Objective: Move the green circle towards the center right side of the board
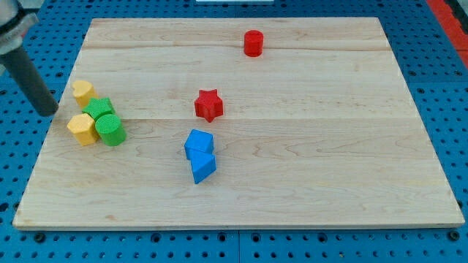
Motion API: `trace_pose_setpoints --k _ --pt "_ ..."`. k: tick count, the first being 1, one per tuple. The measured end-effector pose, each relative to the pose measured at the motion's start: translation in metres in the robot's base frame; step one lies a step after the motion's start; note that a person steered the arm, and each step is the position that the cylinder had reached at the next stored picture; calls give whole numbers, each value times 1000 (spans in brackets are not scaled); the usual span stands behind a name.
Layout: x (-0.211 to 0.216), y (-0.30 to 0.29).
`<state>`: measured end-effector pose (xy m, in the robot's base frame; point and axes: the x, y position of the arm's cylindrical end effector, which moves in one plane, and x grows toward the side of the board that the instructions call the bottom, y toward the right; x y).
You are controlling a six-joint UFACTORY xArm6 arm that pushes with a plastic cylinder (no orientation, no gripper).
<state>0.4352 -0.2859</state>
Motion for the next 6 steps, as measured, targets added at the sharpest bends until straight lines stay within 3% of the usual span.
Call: trace_pose_setpoints --k 3,6 --pt "47 31" --pt "33 148"
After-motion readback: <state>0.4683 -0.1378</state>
